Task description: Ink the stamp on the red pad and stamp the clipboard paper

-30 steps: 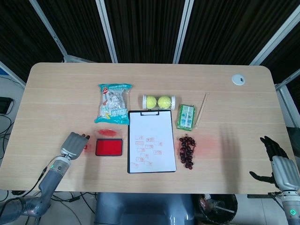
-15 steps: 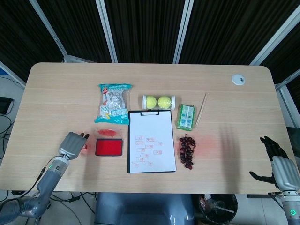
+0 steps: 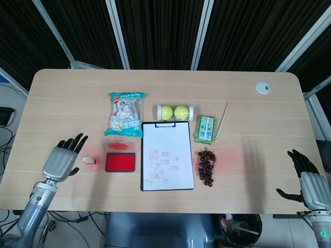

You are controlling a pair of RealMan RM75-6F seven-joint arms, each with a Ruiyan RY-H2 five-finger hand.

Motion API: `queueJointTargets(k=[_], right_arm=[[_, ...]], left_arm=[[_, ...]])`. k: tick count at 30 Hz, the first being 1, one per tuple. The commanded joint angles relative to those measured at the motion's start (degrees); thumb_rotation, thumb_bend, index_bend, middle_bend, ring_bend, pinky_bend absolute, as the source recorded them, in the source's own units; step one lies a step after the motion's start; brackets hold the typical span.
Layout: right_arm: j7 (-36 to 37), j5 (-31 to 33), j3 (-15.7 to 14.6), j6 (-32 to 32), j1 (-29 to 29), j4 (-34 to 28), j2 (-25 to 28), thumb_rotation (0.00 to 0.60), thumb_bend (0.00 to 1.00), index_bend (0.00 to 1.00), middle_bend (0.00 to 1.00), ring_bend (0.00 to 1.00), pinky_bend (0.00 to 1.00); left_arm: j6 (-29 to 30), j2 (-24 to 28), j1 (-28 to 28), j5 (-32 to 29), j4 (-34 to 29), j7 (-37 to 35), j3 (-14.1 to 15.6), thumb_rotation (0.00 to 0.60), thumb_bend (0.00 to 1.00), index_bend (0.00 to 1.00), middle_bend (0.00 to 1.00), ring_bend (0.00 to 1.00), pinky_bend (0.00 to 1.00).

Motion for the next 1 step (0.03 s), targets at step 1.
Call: queueJointTargets(k=[1], right_arm=[[-0.65, -0.30, -0.07, 0.38, -0.08, 0.17, -0.25, 0.600, 0.17, 0.00, 0.00, 0.00, 0.13]], left_arm=[[5.62, 3.43, 4.70, 5.88, -0.71, -7.25, 2.66, 0.600, 0.05, 0.00, 0.00, 0.00, 0.00]])
